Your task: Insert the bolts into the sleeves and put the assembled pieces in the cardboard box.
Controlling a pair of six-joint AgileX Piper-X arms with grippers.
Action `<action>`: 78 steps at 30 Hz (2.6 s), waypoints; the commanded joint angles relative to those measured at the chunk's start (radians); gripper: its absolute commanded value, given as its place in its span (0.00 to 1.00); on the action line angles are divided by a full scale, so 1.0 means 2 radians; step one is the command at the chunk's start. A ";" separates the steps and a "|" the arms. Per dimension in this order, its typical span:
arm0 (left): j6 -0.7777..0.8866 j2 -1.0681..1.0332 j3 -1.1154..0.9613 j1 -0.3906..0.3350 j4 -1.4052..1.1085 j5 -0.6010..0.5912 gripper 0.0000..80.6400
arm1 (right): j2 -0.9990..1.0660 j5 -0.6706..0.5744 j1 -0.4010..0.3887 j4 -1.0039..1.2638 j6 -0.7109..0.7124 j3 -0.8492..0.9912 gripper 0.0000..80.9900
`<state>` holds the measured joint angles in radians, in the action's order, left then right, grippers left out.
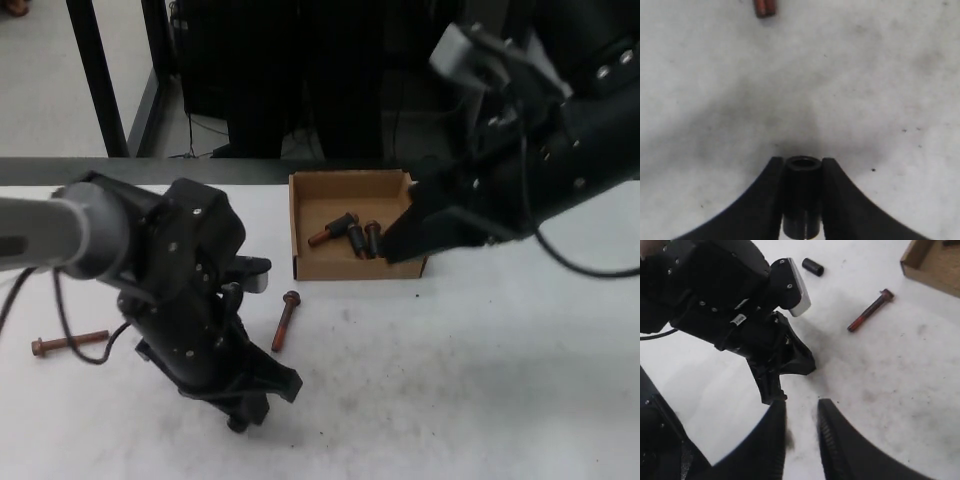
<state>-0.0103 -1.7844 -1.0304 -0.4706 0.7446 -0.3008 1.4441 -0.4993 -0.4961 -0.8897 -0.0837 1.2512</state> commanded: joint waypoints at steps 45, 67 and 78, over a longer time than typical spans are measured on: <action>0.303 0.817 0.415 -0.086 -0.172 0.135 0.01 | 0.308 0.047 -0.052 0.008 -0.223 0.179 0.51; 0.307 0.817 0.415 -0.086 -0.169 0.135 0.01 | 0.450 0.172 -0.066 -0.167 -0.201 0.414 0.51; 0.308 0.817 0.415 -0.086 -0.169 0.135 0.01 | 0.455 0.202 -0.070 -0.161 -0.229 0.414 0.51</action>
<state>0.5987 -0.1580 -0.1995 -0.6395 0.4169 -0.0402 2.3532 -0.1007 -0.6282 -1.2167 -0.5256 2.0680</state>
